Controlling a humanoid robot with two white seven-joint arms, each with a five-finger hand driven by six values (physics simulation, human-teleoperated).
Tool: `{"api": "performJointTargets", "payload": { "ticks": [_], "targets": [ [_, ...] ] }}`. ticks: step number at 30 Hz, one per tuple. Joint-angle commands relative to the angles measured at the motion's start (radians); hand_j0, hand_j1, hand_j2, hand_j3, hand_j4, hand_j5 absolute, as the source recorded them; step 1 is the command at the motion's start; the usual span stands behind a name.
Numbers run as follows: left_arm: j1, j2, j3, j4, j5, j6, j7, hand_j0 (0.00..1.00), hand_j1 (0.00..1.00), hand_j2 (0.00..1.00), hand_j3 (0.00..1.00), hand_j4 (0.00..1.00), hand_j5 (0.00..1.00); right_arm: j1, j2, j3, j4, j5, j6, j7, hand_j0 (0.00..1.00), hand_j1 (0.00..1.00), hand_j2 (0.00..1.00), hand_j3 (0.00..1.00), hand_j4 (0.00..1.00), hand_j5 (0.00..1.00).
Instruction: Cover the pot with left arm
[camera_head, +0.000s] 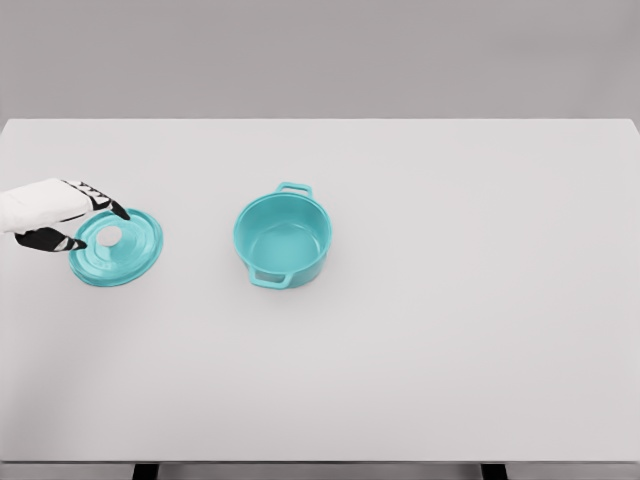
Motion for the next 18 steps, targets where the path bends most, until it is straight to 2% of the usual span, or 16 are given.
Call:
{"api": "performJointTargets", "payload": {
  "ticks": [1, 18],
  "targets": [
    [0.0, -0.01, -0.001, 0.001, 0.005, 0.003, 0.0, 0.76, 0.76, 0.76, 0.76, 0.76, 0.76, 0.0, 0.0, 0.0, 0.0, 0.0, 0.0, 0.0, 1.0, 1.0, 1.0, 1.0, 1.0, 1.0],
    [0.008, -0.065, -0.007, 0.065, -0.011, 0.003, 0.0, 0.78, 0.78, 0.78, 0.78, 0.78, 0.78, 0.0, 0.0, 0.0, 0.0, 0.0, 0.0, 0.0, 1.0, 1.0, 1.0, 1.0, 1.0, 1.0]
  ]
}}
